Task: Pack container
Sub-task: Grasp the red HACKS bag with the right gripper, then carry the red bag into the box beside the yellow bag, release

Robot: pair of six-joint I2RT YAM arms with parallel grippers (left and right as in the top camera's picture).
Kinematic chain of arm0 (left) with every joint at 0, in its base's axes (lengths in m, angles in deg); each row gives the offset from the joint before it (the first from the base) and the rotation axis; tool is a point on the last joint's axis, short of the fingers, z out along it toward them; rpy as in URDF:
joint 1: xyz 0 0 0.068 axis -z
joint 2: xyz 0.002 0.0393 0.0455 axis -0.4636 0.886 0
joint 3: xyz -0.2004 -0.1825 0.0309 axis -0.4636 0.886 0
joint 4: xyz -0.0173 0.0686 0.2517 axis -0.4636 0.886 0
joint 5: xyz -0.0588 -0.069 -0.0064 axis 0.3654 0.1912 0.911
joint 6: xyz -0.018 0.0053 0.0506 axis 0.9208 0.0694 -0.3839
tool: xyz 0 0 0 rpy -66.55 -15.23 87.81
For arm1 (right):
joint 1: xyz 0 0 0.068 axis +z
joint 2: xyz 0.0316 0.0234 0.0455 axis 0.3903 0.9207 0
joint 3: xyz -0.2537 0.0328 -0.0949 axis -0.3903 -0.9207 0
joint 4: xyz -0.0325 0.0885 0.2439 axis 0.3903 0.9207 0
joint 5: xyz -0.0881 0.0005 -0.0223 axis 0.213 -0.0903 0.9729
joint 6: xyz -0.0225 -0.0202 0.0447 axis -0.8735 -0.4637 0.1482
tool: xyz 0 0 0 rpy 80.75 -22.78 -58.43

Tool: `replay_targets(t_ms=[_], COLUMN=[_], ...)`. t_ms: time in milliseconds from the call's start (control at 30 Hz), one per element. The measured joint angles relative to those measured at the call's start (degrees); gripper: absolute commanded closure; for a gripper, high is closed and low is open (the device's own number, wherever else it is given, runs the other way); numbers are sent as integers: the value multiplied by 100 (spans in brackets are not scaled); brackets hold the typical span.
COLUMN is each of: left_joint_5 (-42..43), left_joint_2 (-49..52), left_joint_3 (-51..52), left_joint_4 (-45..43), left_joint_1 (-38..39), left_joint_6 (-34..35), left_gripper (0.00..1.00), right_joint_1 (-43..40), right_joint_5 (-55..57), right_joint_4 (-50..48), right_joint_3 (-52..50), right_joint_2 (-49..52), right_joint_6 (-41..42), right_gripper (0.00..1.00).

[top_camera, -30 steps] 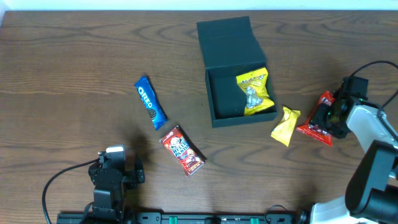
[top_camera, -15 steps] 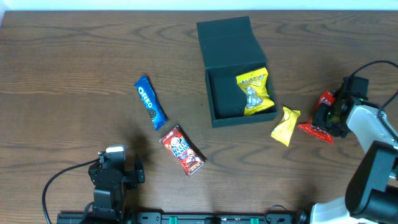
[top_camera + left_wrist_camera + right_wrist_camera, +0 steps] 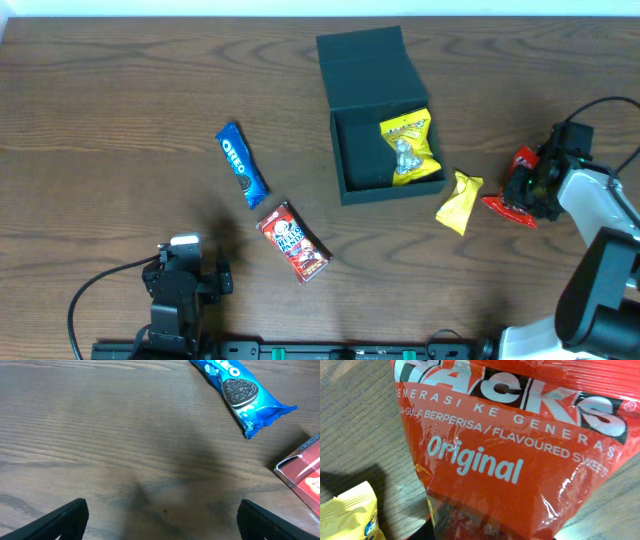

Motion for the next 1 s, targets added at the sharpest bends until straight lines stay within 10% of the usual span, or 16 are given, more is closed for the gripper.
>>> replay_targets(t_ms=[567,1000], left_joint_5=[0,0], left_joint_2=[0,0], left_joint_3=[0,0], left_joint_4=[2,2], left_joint_1=[0,0], left_joint_6=[0,0], left_gripper=[4,4], right_joint_1=[297,2013], right_joint_5=[-42,-629], right_joint_4=[1145,2756], right_joint_3=[396,2347], right_joint_2=[-732,-1427], right_joint_6=[-7,-214], right_gripper=[87,84])
